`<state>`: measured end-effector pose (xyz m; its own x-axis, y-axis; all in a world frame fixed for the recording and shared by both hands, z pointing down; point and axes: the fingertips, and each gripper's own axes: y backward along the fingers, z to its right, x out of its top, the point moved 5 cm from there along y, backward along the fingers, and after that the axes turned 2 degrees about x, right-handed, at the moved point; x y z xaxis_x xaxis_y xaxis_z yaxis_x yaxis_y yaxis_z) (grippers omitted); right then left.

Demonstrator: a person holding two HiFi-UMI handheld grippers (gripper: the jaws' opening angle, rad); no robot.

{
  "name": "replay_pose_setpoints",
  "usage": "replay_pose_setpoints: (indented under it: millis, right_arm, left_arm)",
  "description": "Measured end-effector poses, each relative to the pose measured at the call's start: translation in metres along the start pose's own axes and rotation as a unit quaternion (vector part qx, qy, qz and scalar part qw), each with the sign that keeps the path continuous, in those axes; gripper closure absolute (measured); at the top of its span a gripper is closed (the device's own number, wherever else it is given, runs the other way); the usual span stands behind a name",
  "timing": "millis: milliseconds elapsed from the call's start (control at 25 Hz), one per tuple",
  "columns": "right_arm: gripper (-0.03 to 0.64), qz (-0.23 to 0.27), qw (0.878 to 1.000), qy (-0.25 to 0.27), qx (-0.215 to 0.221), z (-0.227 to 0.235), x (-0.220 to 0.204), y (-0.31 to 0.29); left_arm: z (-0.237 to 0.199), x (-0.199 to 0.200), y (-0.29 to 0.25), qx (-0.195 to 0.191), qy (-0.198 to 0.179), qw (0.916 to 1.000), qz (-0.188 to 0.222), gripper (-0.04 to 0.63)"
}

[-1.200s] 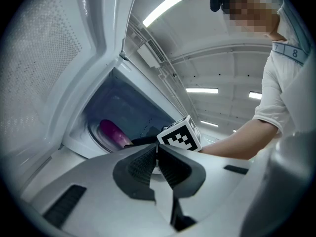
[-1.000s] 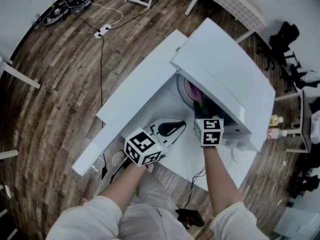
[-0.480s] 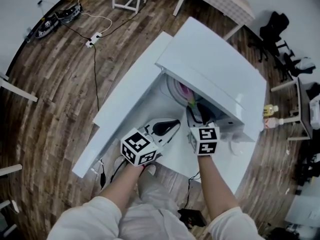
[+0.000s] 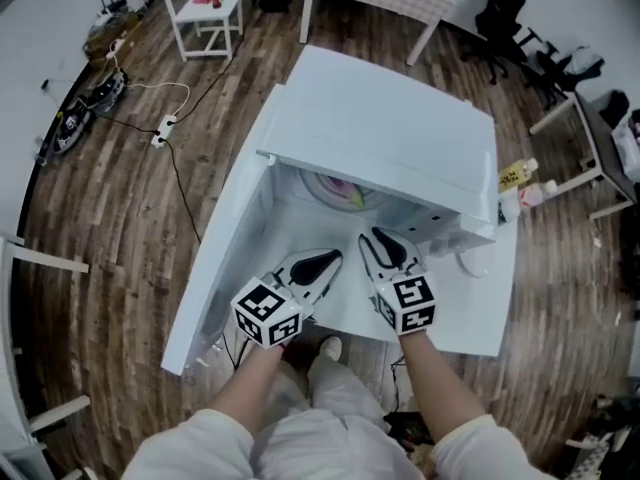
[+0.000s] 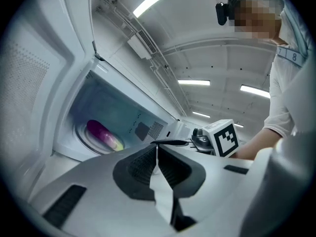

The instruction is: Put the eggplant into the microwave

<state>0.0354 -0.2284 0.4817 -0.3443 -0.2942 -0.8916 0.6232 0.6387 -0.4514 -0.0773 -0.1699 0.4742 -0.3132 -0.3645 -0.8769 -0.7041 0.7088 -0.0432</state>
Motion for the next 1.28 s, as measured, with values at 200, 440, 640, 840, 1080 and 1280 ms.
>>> replay_pose_setpoints:
  millis: [200, 440, 640, 840, 1080, 1280]
  right_arm:
    - [0.521, 0.027, 1.000, -0.010, -0.006, -0.007, -0.001, 0.029]
    - [0.561, 0.059, 0.998, 0.000, -0.021, -0.019, 0.004, 0.055]
    - [0.571, 0.066, 0.997, -0.017, -0.020, -0.003, 0.002, 0.110]
    - [0.571, 0.078, 0.996, -0.036, -0.022, -0.011, 0.004, 0.147]
    - [0.571, 0.095, 0.994, -0.053, -0.029, -0.015, -0.008, 0.182]
    - [0.571, 0.107, 0.990, -0.083, -0.036, -0.016, -0.020, 0.209]
  left_arm:
    - [0.012, 0.001, -0.002, -0.021, -0.009, 0.9996, -0.017, 0.592]
    - [0.023, 0.003, -0.008, -0.061, -0.021, 0.9971, -0.039, 0.592]
    - [0.071, 0.003, -0.029, -0.081, -0.024, 0.9949, -0.054, 0.592]
    - [0.098, 0.013, -0.028, -0.106, -0.026, 0.9919, -0.064, 0.594]
    - [0.124, 0.016, -0.033, -0.131, -0.043, 0.9870, -0.084, 0.594]
    - [0.145, 0.009, -0.039, -0.154, -0.052, 0.9812, -0.104, 0.594]
